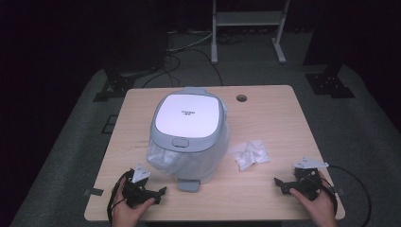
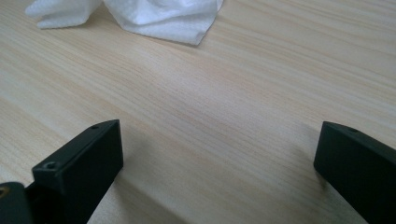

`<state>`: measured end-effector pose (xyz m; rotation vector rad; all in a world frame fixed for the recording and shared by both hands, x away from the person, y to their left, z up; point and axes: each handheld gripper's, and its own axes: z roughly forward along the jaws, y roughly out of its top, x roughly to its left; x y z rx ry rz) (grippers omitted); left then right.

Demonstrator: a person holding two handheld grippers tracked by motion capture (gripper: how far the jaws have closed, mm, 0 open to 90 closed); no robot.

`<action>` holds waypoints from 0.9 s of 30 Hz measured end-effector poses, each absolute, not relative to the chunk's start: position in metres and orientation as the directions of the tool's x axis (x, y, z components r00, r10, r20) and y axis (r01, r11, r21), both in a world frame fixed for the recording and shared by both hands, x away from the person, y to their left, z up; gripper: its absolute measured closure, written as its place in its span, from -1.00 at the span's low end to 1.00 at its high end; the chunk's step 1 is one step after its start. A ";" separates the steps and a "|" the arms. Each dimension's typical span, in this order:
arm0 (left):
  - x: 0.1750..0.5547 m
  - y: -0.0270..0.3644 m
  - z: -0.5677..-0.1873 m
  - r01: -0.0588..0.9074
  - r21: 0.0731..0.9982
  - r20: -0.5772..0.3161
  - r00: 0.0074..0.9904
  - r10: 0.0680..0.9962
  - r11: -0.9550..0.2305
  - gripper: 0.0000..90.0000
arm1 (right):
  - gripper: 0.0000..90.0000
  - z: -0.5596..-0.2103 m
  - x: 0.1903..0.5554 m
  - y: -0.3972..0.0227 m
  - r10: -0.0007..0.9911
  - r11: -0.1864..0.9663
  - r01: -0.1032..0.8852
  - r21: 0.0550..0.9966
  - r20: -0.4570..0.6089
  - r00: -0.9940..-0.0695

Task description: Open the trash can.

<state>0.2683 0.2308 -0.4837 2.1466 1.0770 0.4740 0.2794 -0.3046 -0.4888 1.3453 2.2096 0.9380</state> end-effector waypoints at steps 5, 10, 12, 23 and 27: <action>0.270 0.231 -0.484 0.557 0.713 0.020 0.591 0.806 -0.426 -1.00 | -1.00 -0.489 0.280 -0.305 0.885 0.317 0.625 0.713 0.015 -0.466; 0.269 0.232 -0.483 0.554 0.726 0.019 0.575 0.818 -0.406 -0.88 | -1.00 -0.489 0.280 -0.305 0.881 0.322 0.623 0.713 0.016 -0.474; 0.268 0.234 -0.482 0.543 0.740 0.019 0.574 0.819 -0.398 -0.67 | -1.00 -0.489 0.280 -0.306 0.880 0.324 0.623 0.712 0.016 -0.475; 0.265 0.238 -0.481 0.534 0.770 -0.009 0.555 0.832 -0.349 0.01 | -1.00 -0.489 0.280 -0.306 0.880 0.323 0.623 0.713 0.015 -0.474; 0.264 0.237 -0.480 0.528 0.773 -0.016 0.571 0.821 -0.352 0.31 | -1.00 -0.489 0.280 -0.306 0.881 0.323 0.622 0.713 0.015 -0.474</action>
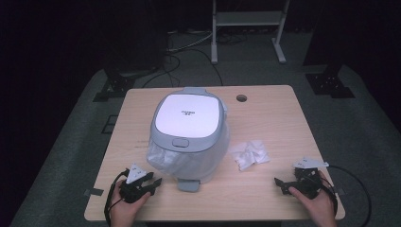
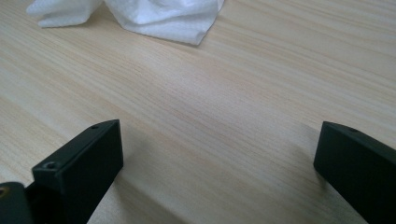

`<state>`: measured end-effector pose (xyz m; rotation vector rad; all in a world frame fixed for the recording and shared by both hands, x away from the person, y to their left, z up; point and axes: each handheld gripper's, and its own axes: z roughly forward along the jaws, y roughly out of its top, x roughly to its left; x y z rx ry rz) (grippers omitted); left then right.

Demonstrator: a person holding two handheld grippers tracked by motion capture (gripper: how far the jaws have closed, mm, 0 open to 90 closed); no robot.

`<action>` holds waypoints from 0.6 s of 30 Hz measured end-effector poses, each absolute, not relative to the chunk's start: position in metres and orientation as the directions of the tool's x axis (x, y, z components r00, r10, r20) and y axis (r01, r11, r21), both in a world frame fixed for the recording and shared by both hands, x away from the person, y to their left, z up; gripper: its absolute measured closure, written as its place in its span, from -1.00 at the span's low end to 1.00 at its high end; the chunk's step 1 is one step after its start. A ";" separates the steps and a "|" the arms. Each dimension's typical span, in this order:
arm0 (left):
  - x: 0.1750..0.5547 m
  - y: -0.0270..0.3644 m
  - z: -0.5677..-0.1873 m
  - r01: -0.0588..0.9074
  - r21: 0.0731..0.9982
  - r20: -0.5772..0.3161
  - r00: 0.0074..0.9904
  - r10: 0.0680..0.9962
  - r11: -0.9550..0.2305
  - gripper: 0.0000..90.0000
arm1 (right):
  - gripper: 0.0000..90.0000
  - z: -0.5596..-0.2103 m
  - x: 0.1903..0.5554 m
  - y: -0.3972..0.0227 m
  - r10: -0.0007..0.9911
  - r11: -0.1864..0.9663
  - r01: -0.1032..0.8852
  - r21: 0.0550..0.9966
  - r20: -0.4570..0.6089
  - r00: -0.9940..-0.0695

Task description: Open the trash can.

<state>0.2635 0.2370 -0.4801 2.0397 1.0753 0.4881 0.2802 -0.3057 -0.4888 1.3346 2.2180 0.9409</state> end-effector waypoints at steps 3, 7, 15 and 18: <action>0.262 0.236 -0.478 0.518 0.781 -0.020 0.581 0.814 -0.350 0.44 | -1.00 -0.489 0.280 -0.306 0.881 0.323 0.623 0.713 0.015 -0.473; 0.257 0.234 -0.470 0.514 0.795 -0.056 0.590 0.806 -0.322 0.85 | -1.00 -0.489 0.280 -0.306 0.881 0.323 0.623 0.713 0.015 -0.473; 0.252 0.228 -0.463 0.516 0.803 -0.097 0.606 0.789 -0.298 1.00 | -1.00 -0.489 0.280 -0.306 0.881 0.323 0.623 0.713 0.015 -0.473; 0.249 0.224 -0.461 0.509 0.809 -0.105 0.617 0.780 -0.294 1.00 | -1.00 -0.489 0.280 -0.306 0.881 0.323 0.622 0.713 0.015 -0.473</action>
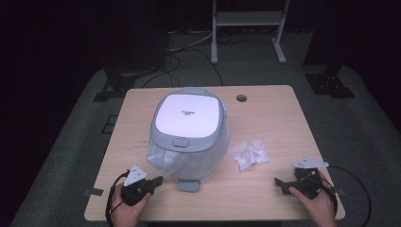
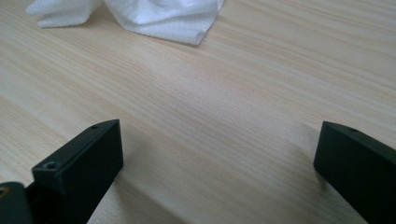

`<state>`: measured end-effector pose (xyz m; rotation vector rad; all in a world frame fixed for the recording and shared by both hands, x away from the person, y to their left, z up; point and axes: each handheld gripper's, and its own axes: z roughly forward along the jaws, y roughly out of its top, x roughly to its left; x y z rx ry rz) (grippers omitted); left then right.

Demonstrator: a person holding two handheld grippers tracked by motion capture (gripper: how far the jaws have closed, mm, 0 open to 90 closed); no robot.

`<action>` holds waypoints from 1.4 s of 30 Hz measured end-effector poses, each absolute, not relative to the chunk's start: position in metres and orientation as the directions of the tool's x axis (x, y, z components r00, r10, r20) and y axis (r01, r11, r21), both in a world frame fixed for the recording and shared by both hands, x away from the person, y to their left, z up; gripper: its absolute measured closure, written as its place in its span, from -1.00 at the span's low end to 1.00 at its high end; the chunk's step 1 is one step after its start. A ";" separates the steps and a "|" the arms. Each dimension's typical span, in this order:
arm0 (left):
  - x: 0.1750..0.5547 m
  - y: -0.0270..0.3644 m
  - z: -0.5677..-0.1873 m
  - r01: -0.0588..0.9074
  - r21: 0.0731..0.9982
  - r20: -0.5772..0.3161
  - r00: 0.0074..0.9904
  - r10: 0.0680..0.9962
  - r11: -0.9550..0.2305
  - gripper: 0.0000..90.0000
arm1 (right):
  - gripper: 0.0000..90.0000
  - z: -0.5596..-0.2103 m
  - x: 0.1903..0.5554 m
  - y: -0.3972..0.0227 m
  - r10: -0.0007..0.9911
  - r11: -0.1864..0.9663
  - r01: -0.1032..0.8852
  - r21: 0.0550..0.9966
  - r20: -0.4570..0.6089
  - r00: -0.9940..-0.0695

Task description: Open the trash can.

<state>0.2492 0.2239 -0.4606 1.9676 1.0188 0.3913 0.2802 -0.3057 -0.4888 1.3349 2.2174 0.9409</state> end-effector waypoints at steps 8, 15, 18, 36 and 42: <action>0.245 0.214 -0.458 0.504 0.813 -0.124 0.641 0.757 -0.293 1.00 | -1.00 -0.489 0.280 -0.306 0.882 0.321 0.624 0.713 0.015 -0.471; 0.244 0.205 -0.458 0.499 0.814 -0.133 0.657 0.742 -0.297 1.00 | -1.00 -0.489 0.280 -0.306 0.882 0.321 0.624 0.713 0.015 -0.471; 0.243 0.202 -0.458 0.498 0.815 -0.137 0.662 0.737 -0.296 1.00 | -1.00 -0.489 0.280 -0.306 0.882 0.321 0.624 0.713 0.015 -0.471; 0.243 0.180 -0.459 0.485 0.819 -0.148 0.694 0.705 -0.306 1.00 | -1.00 -0.489 0.280 -0.306 0.883 0.320 0.624 0.713 0.015 -0.469; 0.244 0.174 -0.458 0.479 0.821 -0.147 0.704 0.695 -0.312 1.00 | -1.00 -0.489 0.280 -0.306 0.883 0.320 0.624 0.713 0.015 -0.469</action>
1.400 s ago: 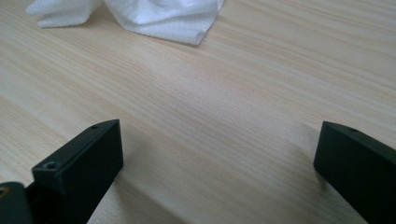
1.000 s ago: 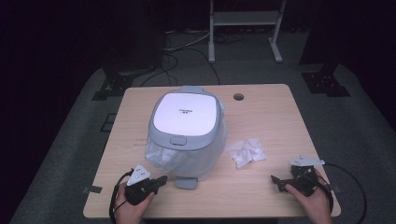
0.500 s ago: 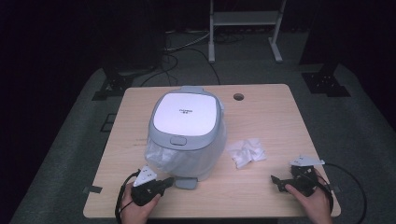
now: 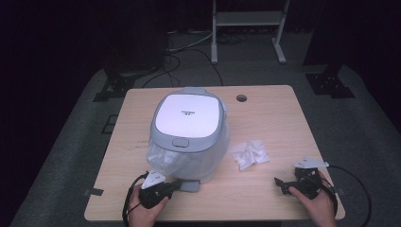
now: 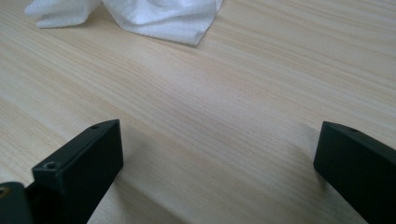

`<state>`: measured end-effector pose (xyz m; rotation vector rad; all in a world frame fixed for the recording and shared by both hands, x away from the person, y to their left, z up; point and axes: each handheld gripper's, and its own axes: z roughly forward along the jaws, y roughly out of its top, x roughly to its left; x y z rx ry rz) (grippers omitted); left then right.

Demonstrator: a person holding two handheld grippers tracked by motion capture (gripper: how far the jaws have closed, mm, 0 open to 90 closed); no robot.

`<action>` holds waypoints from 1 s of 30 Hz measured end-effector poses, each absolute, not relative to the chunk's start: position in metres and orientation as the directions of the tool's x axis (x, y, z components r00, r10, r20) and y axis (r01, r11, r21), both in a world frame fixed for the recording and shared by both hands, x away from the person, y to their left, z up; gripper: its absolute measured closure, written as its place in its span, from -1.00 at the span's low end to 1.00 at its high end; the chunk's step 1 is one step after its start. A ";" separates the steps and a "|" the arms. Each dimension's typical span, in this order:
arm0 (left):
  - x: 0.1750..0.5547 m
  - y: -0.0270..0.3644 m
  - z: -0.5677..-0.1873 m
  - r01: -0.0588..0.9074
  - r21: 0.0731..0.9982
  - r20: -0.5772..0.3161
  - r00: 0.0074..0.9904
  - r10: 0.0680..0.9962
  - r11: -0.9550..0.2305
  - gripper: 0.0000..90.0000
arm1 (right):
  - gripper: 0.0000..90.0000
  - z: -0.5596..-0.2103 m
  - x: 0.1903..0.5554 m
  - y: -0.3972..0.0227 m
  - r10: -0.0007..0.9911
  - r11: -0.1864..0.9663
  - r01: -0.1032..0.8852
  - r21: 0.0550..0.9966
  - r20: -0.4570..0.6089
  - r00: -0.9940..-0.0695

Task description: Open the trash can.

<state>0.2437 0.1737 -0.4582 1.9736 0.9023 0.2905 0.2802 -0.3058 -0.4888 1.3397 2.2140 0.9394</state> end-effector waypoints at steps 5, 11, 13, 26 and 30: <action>0.244 0.168 -0.458 0.481 0.820 -0.152 0.705 0.693 -0.310 1.00 | -1.00 -0.489 0.280 -0.306 0.883 0.320 0.624 0.713 0.015 -0.470; 0.246 0.163 -0.459 0.481 0.818 -0.140 0.698 0.703 -0.315 1.00 | -1.00 -0.489 0.280 -0.306 0.883 0.320 0.624 0.713 0.015 -0.469; 0.247 0.162 -0.459 0.476 0.820 -0.129 0.696 0.706 -0.318 1.00 | -1.00 -0.489 0.280 -0.306 0.883 0.320 0.624 0.713 0.015 -0.470; 0.256 0.152 -0.462 0.433 0.828 -0.089 0.729 0.678 -0.357 0.99 | -1.00 -0.489 0.280 -0.306 0.883 0.320 0.624 0.713 0.015 -0.469; 0.257 0.152 -0.462 0.426 0.829 -0.078 0.728 0.681 -0.361 1.00 | -1.00 -0.489 0.280 -0.306 0.883 0.320 0.624 0.713 0.015 -0.469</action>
